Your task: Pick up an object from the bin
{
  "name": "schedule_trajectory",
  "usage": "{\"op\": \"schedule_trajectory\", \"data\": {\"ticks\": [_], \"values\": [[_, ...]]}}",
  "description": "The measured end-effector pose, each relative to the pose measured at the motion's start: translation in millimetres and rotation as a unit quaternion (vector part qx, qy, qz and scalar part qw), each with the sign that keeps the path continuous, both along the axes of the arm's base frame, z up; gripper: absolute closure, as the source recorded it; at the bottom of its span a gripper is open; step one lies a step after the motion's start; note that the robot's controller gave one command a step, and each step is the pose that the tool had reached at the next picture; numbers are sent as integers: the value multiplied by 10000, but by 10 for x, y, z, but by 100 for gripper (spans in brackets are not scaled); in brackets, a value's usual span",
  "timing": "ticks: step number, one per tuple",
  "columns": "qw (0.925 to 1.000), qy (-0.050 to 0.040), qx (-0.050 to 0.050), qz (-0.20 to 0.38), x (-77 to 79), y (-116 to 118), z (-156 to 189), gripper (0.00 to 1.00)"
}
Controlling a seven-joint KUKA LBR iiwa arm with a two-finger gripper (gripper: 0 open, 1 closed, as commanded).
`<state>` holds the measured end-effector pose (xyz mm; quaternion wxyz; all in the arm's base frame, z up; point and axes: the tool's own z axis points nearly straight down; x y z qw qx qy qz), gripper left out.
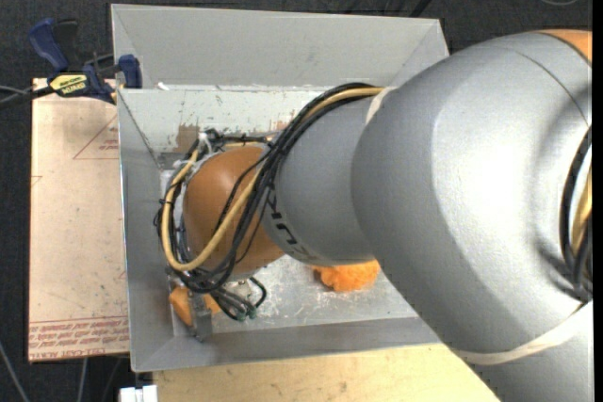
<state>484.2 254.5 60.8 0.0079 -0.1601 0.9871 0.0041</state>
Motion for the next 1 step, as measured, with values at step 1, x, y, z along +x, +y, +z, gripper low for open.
{"op": "schedule_trajectory", "data": {"ticks": [1], "values": [[9988,-89,57,-483,71,31,905,100]]}}
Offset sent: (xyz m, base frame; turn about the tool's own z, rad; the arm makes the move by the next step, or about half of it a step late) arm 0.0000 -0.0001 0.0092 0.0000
